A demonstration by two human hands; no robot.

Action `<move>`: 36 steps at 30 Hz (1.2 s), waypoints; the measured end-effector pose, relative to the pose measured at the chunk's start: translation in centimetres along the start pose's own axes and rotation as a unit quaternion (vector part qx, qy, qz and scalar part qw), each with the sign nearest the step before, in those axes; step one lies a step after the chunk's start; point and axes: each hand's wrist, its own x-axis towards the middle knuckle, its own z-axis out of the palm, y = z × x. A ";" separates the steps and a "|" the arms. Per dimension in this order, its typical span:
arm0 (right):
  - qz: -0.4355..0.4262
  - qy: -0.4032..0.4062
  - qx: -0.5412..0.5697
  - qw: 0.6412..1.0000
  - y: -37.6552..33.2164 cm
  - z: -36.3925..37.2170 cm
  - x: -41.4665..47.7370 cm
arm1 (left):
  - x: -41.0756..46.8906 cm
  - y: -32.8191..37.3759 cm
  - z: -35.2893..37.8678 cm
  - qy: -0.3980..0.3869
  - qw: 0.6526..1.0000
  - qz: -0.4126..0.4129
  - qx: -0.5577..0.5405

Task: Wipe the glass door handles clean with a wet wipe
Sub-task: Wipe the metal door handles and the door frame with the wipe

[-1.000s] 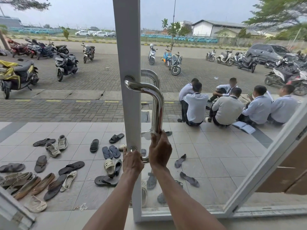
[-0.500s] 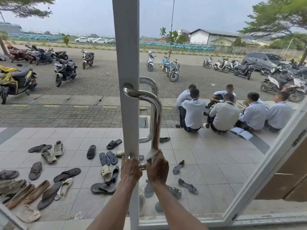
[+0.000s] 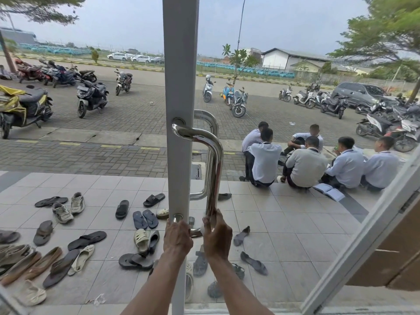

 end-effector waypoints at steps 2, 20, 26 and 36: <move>0.010 -0.005 -0.014 1.000 0.2 -0.1 0.0 | -0.1 0.0 -0.1 0.005 1.000 0.001 -0.001; 0.109 -0.045 -0.033 0.992 2.3 2.1 -0.9 | 0.5 -0.5 -0.3 0.004 1.000 0.023 -0.015; 0.023 0.009 0.006 1.000 0.1 1.0 0.6 | 0.4 -0.9 -0.2 0.000 0.999 0.017 -0.034; -0.099 0.060 0.062 0.991 -6.0 -3.2 5.5 | -0.1 0.2 -1.4 -0.057 0.996 -0.033 -0.064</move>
